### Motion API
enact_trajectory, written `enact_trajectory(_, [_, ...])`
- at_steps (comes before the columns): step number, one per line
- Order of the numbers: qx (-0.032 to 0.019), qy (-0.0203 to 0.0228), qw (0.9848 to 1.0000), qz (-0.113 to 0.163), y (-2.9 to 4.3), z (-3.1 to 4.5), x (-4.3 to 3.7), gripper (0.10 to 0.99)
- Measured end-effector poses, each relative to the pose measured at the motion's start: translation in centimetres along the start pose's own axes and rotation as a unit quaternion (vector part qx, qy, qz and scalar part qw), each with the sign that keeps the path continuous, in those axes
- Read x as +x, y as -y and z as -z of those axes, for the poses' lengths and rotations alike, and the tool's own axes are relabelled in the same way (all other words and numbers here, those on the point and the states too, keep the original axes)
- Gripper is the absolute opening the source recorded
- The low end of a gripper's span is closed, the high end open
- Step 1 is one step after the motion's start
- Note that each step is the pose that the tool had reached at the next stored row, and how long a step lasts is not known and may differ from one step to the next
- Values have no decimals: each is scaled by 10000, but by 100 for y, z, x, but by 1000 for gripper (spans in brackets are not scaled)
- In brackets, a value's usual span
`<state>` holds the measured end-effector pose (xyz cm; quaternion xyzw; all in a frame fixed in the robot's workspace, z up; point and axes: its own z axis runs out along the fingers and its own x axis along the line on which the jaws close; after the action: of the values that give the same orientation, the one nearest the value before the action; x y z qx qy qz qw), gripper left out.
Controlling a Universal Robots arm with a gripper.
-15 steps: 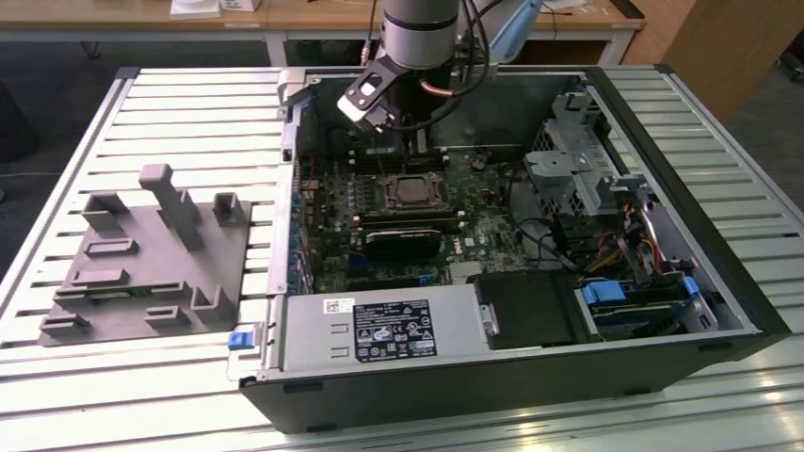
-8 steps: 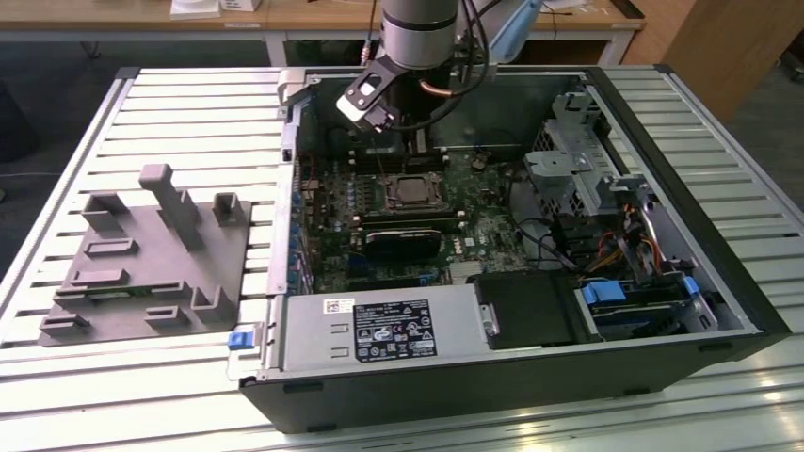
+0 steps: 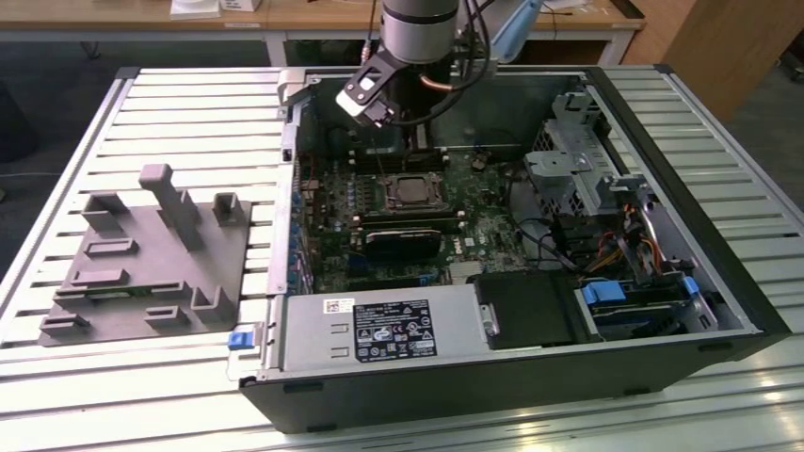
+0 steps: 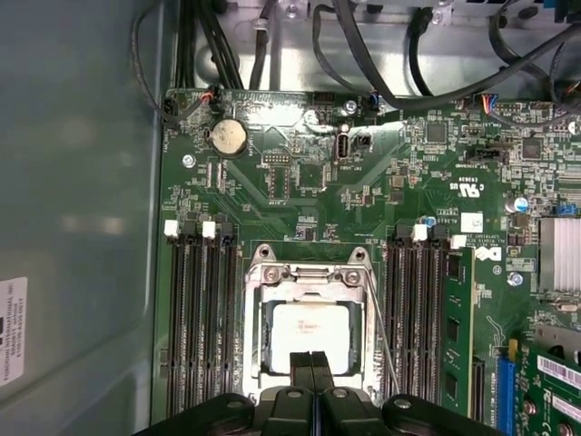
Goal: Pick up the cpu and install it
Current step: 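Install the first cpu locking lever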
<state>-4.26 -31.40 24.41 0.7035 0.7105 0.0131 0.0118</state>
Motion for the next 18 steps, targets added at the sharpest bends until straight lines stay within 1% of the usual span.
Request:
enact_trajectory(3, [1,2,10000,0,-1,24,0,106])
enact_trajectory(6, [0,3,10000,0,-3,69,0,106])
enact_trajectory(15, [0,3,10000,0,-11,307,0,106])
enact_trajectory(17, [0,1,10000,33,-11,315,1,106])
enact_trajectory(18, [0,-2,9999,102,-11,314,1,106])
